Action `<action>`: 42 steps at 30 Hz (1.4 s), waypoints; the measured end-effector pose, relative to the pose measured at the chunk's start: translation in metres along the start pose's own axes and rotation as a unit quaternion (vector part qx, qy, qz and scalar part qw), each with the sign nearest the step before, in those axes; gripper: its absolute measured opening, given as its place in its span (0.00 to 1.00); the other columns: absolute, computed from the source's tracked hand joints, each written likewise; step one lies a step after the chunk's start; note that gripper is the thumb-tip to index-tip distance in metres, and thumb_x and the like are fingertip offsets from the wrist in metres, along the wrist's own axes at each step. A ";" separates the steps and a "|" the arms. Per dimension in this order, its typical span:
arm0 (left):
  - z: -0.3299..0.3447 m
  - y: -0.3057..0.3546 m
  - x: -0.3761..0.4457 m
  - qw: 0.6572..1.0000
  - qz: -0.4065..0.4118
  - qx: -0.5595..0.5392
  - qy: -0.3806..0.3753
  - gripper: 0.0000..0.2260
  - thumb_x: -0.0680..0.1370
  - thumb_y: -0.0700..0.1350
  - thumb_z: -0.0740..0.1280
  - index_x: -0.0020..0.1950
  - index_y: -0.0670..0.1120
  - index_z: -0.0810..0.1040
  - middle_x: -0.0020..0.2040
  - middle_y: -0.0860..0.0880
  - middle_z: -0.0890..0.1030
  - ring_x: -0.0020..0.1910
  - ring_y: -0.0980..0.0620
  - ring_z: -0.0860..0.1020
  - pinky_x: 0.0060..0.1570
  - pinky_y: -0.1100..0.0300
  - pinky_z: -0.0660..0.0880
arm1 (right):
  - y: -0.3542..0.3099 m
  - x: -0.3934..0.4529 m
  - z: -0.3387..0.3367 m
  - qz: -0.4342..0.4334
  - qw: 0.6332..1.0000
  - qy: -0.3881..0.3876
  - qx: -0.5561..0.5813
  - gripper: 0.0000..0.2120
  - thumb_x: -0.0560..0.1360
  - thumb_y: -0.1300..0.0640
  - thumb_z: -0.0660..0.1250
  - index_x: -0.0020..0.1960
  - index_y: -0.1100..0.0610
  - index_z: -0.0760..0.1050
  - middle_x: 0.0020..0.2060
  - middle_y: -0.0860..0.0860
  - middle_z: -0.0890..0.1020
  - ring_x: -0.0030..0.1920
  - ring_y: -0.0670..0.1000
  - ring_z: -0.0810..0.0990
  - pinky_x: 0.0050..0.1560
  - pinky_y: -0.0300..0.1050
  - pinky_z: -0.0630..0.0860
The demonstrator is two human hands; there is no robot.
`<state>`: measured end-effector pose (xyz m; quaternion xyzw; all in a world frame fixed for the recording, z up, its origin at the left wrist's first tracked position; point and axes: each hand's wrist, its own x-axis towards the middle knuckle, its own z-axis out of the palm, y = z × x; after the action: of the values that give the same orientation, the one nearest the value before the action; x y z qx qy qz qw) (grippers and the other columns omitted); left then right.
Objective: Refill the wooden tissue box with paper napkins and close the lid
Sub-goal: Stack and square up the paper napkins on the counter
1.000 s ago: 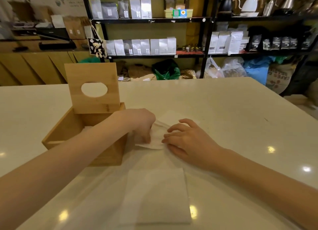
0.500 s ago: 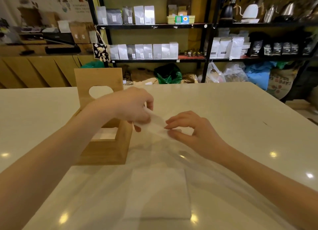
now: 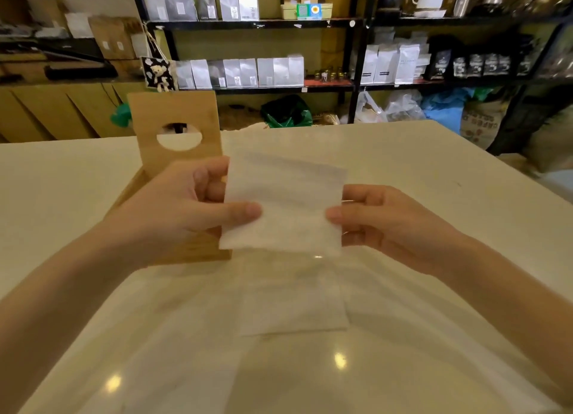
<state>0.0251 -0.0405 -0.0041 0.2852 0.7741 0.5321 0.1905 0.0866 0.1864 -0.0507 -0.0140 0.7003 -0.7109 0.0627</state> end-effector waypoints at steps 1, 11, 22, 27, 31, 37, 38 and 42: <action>0.002 -0.006 -0.004 0.999 -0.020 -0.029 -0.001 0.20 0.63 0.42 0.69 0.54 0.52 0.78 0.45 0.51 0.86 0.42 0.52 0.85 0.37 0.62 0.81 | 0.001 -0.003 0.001 -0.006 1.000 0.013 0.005 0.09 0.62 0.59 0.72 0.43 0.56 0.82 0.39 0.51 0.85 0.37 0.49 0.83 0.37 0.38 0.80; 0.026 -0.060 -0.029 0.983 -0.153 -0.101 -0.019 0.18 0.67 0.38 0.70 0.55 0.49 0.77 0.34 0.43 0.85 0.27 0.51 0.82 0.21 0.65 0.75 | 0.024 -0.020 0.015 0.044 0.991 0.074 -0.105 0.04 0.68 0.65 0.71 0.39 0.61 0.77 0.23 0.50 0.78 0.21 0.48 0.74 0.20 0.39 0.71; 0.038 -0.072 -0.026 0.993 -0.111 0.028 0.026 0.22 0.71 0.37 0.70 0.60 0.53 0.68 0.19 0.47 0.78 0.15 0.54 0.71 0.18 0.64 0.69 | 0.038 -0.023 0.022 0.033 0.953 0.117 -0.278 0.12 0.67 0.62 0.71 0.48 0.52 0.75 0.22 0.44 0.78 0.20 0.44 0.72 0.26 0.38 0.70; 0.037 -0.076 -0.028 0.990 -0.106 0.087 0.013 0.29 0.71 0.39 0.71 0.68 0.54 0.65 0.20 0.47 0.78 0.16 0.55 0.72 0.21 0.62 0.71 | 0.042 -0.025 0.025 0.023 0.938 0.117 -0.326 0.20 0.67 0.59 0.72 0.56 0.48 0.72 0.25 0.45 0.78 0.24 0.40 0.73 0.30 0.28 0.68; 0.034 -0.078 -0.026 0.976 -0.072 0.205 0.001 0.11 0.71 0.47 0.71 0.50 0.59 0.77 0.23 0.53 0.79 0.20 0.59 0.73 0.23 0.70 0.69 | 0.044 -0.027 0.024 -0.012 0.907 0.096 -0.409 0.15 0.67 0.55 0.71 0.51 0.44 0.74 0.27 0.46 0.75 0.31 0.43 0.72 0.37 0.35 0.69; 0.032 -0.057 -0.015 0.908 -0.058 0.405 -0.084 0.10 0.73 0.56 0.65 0.54 0.60 0.76 0.30 0.54 0.77 0.30 0.61 0.76 0.31 0.68 0.69 | 0.034 -0.027 0.020 -0.031 0.834 0.011 -0.551 0.08 0.72 0.45 0.64 0.48 0.44 0.79 0.35 0.44 0.73 0.37 0.44 0.73 0.43 0.42 0.71; 0.031 -0.050 -0.009 0.897 -0.055 0.425 -0.106 0.11 0.73 0.58 0.65 0.54 0.60 0.76 0.32 0.55 0.77 0.30 0.65 0.76 0.31 0.68 0.69 | 0.030 -0.025 0.017 -0.029 0.833 0.000 -0.553 0.09 0.72 0.44 0.63 0.48 0.44 0.79 0.36 0.44 0.74 0.36 0.43 0.72 0.42 0.41 0.70; 0.027 -0.017 0.023 0.877 0.003 0.465 -0.122 0.12 0.72 0.60 0.62 0.54 0.62 0.74 0.36 0.58 0.77 0.32 0.62 0.77 0.31 0.69 0.71 | 0.011 -0.012 -0.003 -0.016 0.858 -0.002 -0.513 0.11 0.71 0.44 0.64 0.50 0.45 0.80 0.38 0.43 0.80 0.40 0.43 0.77 0.42 0.40 0.73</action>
<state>0.0196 -0.0111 -0.0290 0.4060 0.9021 0.0724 0.1268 0.0993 0.1902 -0.0612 -0.0571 0.9653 -0.2523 0.0369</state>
